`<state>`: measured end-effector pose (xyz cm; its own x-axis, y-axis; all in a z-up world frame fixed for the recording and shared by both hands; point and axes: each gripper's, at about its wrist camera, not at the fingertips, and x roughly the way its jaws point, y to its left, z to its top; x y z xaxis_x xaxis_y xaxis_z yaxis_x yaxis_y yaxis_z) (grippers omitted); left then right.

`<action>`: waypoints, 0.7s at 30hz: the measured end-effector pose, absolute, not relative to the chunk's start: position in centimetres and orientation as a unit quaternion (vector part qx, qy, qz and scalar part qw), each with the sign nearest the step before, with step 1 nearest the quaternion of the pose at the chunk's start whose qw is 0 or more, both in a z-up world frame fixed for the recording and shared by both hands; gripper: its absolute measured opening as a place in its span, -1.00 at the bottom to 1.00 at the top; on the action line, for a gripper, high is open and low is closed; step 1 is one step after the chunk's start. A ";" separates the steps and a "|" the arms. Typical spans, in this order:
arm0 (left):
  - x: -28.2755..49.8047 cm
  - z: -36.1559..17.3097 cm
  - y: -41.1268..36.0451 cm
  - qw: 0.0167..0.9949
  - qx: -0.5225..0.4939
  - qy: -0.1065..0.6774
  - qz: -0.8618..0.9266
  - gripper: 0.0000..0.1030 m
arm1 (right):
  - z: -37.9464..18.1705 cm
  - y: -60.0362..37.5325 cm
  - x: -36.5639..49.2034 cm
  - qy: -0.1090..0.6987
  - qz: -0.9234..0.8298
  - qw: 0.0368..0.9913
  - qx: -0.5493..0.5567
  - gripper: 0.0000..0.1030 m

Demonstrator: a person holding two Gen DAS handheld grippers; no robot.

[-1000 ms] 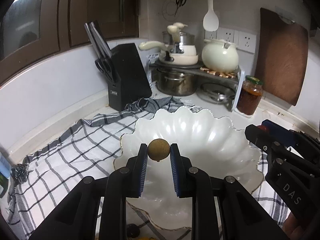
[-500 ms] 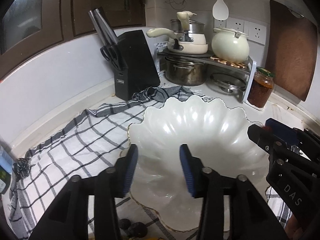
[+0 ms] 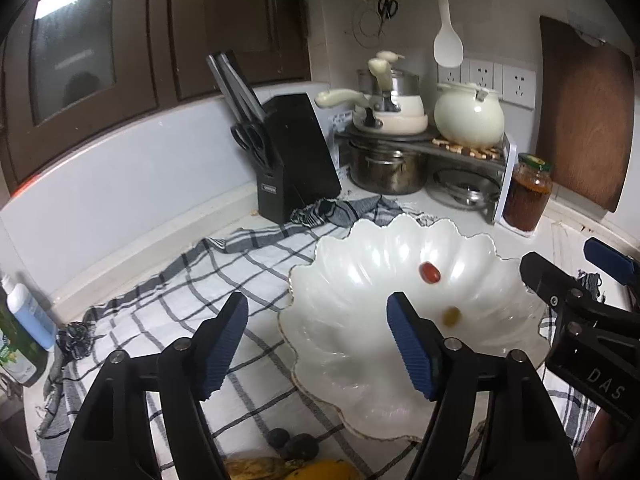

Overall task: Organize fruits
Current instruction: 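Withdraw both tools from the bowl back toward the remaining fruits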

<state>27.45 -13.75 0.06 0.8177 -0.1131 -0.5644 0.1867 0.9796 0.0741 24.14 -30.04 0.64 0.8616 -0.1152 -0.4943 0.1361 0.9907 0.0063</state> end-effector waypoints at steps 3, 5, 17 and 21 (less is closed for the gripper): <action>26.6 0.7 -13.3 0.954 0.061 0.285 -0.076 0.46 | 1.5 -29.6 23.1 0.243 -0.068 0.967 0.019 0.73; 26.0 1.3 -12.8 0.955 0.058 0.280 -0.075 0.48 | 2.2 -29.1 22.4 0.236 -0.068 0.969 0.016 0.74; 22.1 3.5 -9.0 0.963 0.049 0.258 -0.053 0.52 | 4.2 -25.6 19.0 0.212 -0.061 0.975 0.005 0.75; 20.8 4.0 -7.8 0.966 0.044 0.252 -0.045 0.56 | 4.7 -24.5 17.8 0.204 -0.054 0.977 0.000 0.75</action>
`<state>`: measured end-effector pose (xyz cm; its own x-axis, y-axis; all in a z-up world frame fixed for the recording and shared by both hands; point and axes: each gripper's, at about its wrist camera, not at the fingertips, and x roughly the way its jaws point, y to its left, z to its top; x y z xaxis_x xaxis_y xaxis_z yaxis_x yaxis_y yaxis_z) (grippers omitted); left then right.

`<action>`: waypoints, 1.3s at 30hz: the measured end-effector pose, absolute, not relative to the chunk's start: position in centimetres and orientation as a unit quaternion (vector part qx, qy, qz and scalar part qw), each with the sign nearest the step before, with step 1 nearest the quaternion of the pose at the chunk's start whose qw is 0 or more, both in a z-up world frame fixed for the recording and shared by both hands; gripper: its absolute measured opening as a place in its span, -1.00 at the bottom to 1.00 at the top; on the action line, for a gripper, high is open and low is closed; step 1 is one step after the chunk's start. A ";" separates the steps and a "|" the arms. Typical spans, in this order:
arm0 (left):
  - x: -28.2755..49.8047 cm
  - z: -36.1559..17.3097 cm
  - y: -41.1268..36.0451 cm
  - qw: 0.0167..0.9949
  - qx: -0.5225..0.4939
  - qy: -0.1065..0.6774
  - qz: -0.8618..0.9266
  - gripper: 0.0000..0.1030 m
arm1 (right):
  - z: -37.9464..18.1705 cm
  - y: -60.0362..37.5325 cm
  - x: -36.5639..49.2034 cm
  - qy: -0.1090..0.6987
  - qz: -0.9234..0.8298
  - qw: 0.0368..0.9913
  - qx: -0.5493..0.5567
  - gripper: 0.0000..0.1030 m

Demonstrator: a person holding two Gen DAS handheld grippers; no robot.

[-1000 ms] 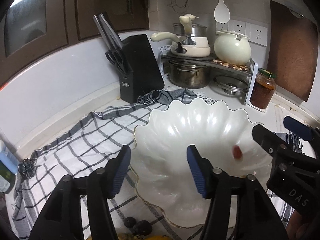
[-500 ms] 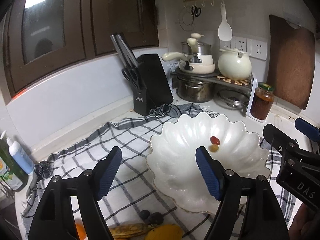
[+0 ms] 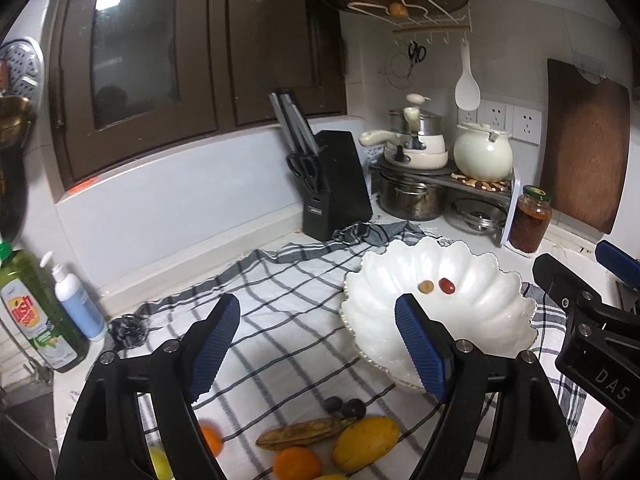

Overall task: Organize fruits
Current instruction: 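Withdraw both tools from the bowl back toward the remaining fruits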

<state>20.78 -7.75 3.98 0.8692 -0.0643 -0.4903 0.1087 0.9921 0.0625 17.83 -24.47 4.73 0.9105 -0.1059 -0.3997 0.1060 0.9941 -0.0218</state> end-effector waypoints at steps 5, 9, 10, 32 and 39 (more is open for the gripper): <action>19.4 4.2 -6.4 0.966 0.039 0.252 -0.038 0.56 | 5.1 -23.3 16.7 0.196 -0.050 0.979 -0.005 0.75; 18.5 4.1 -5.5 0.966 0.035 0.254 -0.034 0.57 | 5.1 -22.6 15.8 0.194 -0.047 0.980 -0.007 0.75; 18.3 4.0 -5.4 0.966 0.033 0.254 -0.033 0.58 | 5.1 -22.4 15.6 0.194 -0.047 0.980 -0.008 0.75; 15.0 -1.4 -4.3 0.953 0.033 0.298 -0.030 0.63 | 0.2 -21.9 12.3 0.233 -0.046 0.971 -0.003 0.75; 14.8 -3.9 -4.8 0.946 0.043 0.319 -0.040 0.64 | -2.0 -22.4 11.9 0.255 -0.050 0.966 0.004 0.75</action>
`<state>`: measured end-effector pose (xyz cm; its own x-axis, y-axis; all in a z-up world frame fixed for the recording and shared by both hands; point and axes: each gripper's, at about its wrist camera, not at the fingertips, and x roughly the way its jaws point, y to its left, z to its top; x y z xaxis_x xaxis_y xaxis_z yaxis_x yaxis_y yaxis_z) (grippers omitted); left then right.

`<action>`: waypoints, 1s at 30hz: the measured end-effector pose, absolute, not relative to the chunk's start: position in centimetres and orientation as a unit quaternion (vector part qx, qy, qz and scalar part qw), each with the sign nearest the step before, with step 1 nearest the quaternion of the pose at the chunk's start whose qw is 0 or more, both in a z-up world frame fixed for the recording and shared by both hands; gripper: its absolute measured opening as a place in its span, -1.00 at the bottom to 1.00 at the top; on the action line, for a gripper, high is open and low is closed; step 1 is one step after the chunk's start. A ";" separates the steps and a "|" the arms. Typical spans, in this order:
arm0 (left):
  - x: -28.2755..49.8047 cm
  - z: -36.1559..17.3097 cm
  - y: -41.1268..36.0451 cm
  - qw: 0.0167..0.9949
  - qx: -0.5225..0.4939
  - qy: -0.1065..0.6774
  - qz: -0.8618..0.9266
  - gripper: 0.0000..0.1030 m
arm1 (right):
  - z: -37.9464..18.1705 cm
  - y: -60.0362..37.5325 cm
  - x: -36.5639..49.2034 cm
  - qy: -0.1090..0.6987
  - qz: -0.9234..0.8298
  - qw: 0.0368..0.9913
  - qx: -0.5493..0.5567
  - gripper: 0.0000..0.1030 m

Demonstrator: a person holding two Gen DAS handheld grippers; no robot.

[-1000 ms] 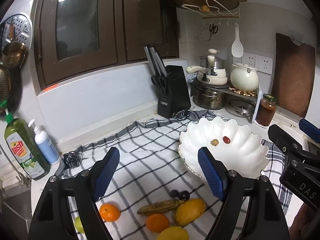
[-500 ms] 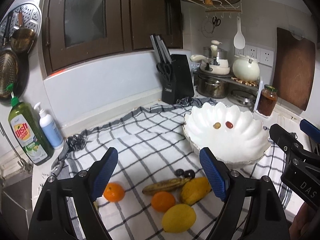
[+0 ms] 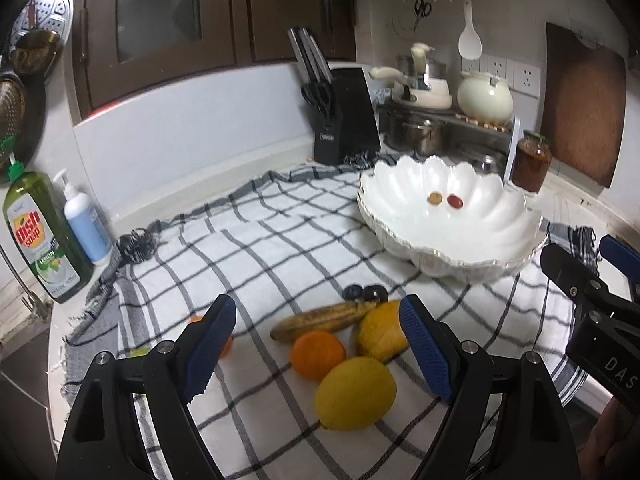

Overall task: Organize fruits
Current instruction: 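Withdraw both tools from the bowl back toward the remaining fruits, then grasp the large pomelo with the left tool while the right tool grasps the mango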

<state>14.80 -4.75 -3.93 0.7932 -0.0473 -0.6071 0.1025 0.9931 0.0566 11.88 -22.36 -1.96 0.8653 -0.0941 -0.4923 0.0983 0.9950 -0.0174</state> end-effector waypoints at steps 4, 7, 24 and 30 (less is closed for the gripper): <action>15.0 -5.7 -5.1 0.940 0.045 0.334 -0.043 0.66 | -3.3 -22.5 11.8 0.268 -0.049 0.962 0.005 0.75; 15.2 -6.8 -5.3 0.936 0.044 0.345 -0.045 0.66 | -4.4 -22.6 11.7 0.280 -0.047 0.959 0.008 0.75; 15.4 -10.0 -5.8 0.928 0.043 0.365 -0.052 0.72 | -8.8 -23.6 12.3 0.329 -0.042 0.943 0.023 0.75; 15.3 -10.4 -6.0 0.925 0.036 0.374 -0.059 0.70 | -9.2 -23.8 12.5 0.335 -0.039 0.941 0.032 0.75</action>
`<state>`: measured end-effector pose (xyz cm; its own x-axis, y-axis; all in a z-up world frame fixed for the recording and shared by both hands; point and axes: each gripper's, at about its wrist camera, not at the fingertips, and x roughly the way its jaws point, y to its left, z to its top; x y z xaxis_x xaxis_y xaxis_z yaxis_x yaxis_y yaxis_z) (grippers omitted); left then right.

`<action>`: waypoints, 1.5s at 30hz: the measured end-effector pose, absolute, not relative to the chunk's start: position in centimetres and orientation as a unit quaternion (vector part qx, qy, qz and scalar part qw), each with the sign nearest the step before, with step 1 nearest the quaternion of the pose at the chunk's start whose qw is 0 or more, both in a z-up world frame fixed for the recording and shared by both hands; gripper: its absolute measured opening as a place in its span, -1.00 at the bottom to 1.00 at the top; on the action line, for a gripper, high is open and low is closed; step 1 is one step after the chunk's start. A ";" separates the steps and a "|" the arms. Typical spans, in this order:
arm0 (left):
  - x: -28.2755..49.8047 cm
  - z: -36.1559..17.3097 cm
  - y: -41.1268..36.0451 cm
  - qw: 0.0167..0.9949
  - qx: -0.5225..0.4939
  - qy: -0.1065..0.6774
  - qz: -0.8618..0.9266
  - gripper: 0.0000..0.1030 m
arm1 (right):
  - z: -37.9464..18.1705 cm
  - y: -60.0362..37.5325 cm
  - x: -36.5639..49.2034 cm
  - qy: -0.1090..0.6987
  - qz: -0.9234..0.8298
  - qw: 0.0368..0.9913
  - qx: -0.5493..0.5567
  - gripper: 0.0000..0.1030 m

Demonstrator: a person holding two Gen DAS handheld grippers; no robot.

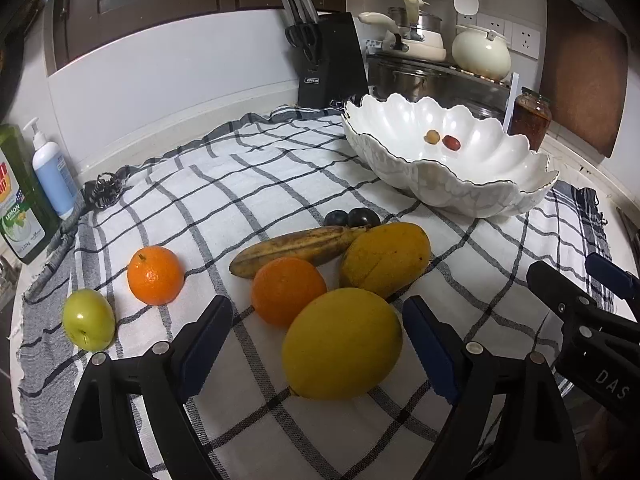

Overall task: Organize fruits
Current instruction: 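Grasp the large pomelo with the left tool while the right tool grasps the mango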

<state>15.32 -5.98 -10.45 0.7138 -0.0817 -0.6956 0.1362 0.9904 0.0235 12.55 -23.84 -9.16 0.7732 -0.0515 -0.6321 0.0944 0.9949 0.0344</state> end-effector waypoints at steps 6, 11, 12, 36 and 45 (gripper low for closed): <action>15.4 -11.0 -6.1 0.922 0.037 0.380 -0.060 0.70 | -9.3 -24.0 12.6 0.338 -0.037 0.940 0.032 0.75; 15.6 -11.8 -6.0 0.917 0.034 0.392 -0.063 0.56 | -9.6 -23.7 12.7 0.342 -0.035 0.938 0.029 0.75; 15.7 -12.0 -6.0 0.916 0.032 0.395 -0.066 0.54 | -9.6 -23.7 12.7 0.343 -0.034 0.938 0.029 0.75; 14.1 -10.4 -3.7 0.918 0.024 0.391 -0.058 0.15 | -9.1 -21.7 13.6 0.340 0.010 0.941 0.000 0.75; 14.4 -9.4 -1.3 0.924 0.005 0.382 -0.030 0.15 | -8.9 -17.9 15.8 0.349 0.094 0.931 -0.054 0.75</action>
